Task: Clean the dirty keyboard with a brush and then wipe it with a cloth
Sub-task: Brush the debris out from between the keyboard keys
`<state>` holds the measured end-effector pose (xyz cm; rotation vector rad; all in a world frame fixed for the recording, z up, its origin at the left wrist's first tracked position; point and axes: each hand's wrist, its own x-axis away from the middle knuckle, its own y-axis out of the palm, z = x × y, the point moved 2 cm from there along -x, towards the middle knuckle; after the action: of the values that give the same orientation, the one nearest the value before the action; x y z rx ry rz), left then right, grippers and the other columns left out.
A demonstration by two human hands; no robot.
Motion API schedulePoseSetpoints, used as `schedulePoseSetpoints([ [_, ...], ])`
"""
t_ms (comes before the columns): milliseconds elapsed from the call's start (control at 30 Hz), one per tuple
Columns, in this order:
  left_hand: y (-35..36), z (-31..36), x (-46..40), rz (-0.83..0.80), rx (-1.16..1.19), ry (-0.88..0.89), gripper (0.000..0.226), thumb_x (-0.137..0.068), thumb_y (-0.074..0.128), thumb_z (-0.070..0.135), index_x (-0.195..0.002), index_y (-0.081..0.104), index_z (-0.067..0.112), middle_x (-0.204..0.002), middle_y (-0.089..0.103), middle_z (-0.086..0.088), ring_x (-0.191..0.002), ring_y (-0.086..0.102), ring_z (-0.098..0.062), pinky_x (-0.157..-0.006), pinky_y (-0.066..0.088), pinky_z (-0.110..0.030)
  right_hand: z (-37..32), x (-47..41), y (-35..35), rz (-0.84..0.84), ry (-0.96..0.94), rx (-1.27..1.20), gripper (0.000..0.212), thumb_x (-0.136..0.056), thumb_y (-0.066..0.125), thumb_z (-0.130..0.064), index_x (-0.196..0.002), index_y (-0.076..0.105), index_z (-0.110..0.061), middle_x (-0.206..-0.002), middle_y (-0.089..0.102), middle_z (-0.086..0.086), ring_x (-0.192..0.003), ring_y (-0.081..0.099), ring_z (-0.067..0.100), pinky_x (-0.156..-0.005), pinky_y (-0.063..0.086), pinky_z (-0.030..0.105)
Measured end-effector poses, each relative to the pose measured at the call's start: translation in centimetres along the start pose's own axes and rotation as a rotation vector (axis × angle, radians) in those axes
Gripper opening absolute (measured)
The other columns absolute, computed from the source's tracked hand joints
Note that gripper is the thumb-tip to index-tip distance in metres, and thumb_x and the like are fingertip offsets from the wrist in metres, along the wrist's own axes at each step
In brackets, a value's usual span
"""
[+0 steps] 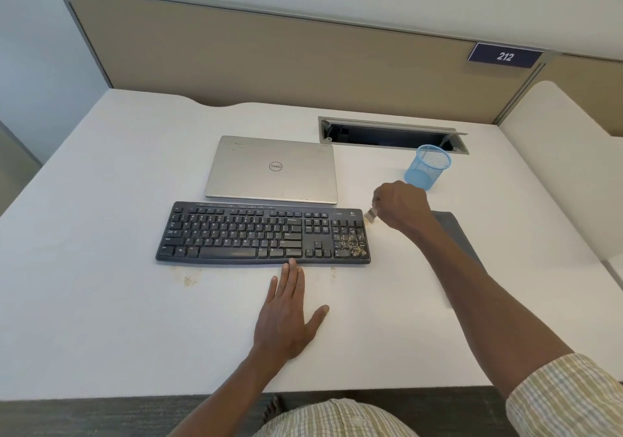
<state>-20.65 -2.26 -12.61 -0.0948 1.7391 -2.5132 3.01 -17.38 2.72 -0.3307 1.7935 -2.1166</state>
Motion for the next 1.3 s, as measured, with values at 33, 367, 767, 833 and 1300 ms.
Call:
schedulePoseSetpoints([
  [33, 0.0, 0.0, 0.0, 0.003, 0.002, 0.0, 0.089, -0.098, 0.017, 0.073, -0.156, -0.016, 0.013, -0.165, -0.024, -0.006, -0.154, -0.019, -0.02, -0.126, -0.007, -0.035, -0.2, 0.2, 0.2, 0.011, 0.045, -0.091, 0.019, -0.091, 0.054, -0.018, -0.093, 0.073, -0.017, -0.086, 0.071, 0.004, -0.075, 0.065, 0.025, -0.061, 0.038, 0.026],
  [367, -0.1, 0.2, 0.0, -0.023, -0.014, -0.019, 0.091, -0.099, 0.022, 0.071, -0.161, -0.003, 0.009, -0.167, -0.02, -0.006, -0.155, -0.017, -0.018, -0.123, -0.01, -0.032, 0.3, 2.7, 4.2, -0.112, 0.351, -0.598, 0.024, -0.084, 0.051, -0.013, -0.063, 0.057, -0.005, -0.055, 0.05, 0.003, -0.055, 0.048, 0.023, -0.045, 0.027, 0.025],
  [767, -0.2, 0.2, -0.2, -0.037, -0.043, -0.05, 0.095, -0.095, 0.019, 0.075, -0.161, -0.002, 0.009, -0.167, -0.02, -0.003, -0.155, -0.016, -0.015, -0.125, -0.005, -0.032, 1.9, 3.7, 3.4, -0.098, 0.37, -0.549, 0.029, -0.082, 0.05, -0.008, -0.057, 0.038, -0.014, -0.055, 0.039, -0.001, -0.053, 0.039, 0.02, -0.044, 0.018, 0.025],
  [833, -0.2, 0.2, -0.3, -0.046, -0.049, -0.049, 0.096, -0.094, 0.016, 0.076, -0.16, -0.006, 0.011, -0.166, -0.023, -0.002, -0.154, -0.019, -0.014, -0.124, -0.008, -0.03, 2.0, 3.6, 2.8, -0.044, 0.385, -0.617, 0.037, -0.084, 0.049, -0.009, -0.054, 0.031, -0.019, -0.051, 0.033, -0.003, -0.049, 0.031, 0.017, -0.044, 0.016, 0.027],
  [1300, -0.1, 0.1, -0.1, -0.04, -0.025, -0.047, 0.094, -0.096, 0.02, 0.075, -0.161, -0.006, 0.012, -0.167, -0.021, -0.001, -0.154, -0.018, -0.013, -0.125, -0.006, -0.031, 2.1, 3.6, 4.6, 0.006, 0.419, -0.611, 0.023, -0.085, 0.048, -0.015, -0.066, 0.06, -0.016, -0.063, 0.055, 0.002, -0.064, 0.052, 0.027, -0.045, 0.022, 0.023],
])
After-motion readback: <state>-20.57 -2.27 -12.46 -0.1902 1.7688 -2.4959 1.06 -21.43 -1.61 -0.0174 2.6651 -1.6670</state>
